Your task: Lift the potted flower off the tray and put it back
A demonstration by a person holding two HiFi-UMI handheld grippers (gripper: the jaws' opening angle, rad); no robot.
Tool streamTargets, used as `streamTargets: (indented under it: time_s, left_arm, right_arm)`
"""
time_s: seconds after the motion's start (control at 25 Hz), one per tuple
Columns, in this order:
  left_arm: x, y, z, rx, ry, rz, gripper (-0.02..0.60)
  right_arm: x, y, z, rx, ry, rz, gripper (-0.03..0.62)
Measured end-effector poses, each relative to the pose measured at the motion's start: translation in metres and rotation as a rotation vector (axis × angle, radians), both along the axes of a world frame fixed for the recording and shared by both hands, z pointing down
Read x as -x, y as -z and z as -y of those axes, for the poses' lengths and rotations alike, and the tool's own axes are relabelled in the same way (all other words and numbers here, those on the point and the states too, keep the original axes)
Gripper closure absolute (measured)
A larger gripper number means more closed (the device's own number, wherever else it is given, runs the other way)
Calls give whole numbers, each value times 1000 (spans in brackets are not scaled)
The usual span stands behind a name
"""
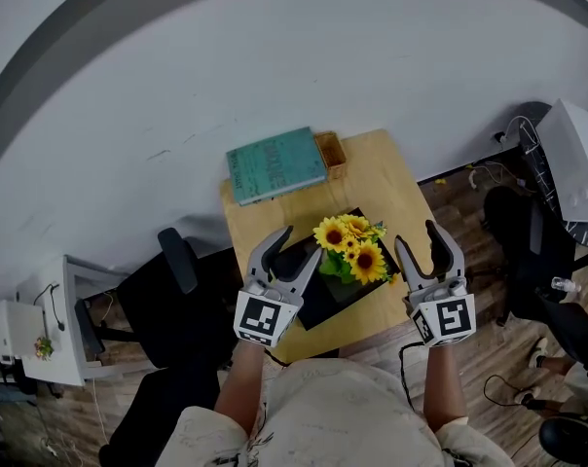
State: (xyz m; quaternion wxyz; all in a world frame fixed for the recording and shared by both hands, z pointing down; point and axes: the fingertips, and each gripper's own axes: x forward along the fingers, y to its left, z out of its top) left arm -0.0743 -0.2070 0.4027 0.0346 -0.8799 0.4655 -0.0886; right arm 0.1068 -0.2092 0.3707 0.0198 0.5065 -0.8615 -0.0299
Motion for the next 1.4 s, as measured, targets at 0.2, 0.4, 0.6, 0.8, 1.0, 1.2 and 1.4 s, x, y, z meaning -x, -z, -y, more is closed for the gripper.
streamTargets:
  time_s: [0.2, 0.4, 0.6, 0.8, 1.0, 1.2, 1.4]
  left_arm:
    - [0, -21, -2, 40, -20, 22, 357]
    - [1, -46, -5, 85, -44, 58, 354]
    - [1, -69, -10, 130, -55, 74, 351]
    - [0, -95, -20, 185, -76, 92, 350]
    - [-1, -117, -29, 227, -96, 103, 348]
    - [2, -142, -42, 276, -110, 129, 344]
    - [1, -161, -51, 311, -116, 143, 342]
  right_arm:
    - [8, -21, 0, 55, 15, -4, 345]
    - [15, -46, -3, 110, 31, -9, 345]
    - [22, -71, -11, 174, 41, -14, 345]
    - [34, -97, -27, 238, 72, -22, 345]
    - [44, -125, -46, 305, 107, -37, 344]
    - [45, -147, -57, 356, 115, -43, 344]
    - [53, -172, -71, 409, 148, -65, 344]
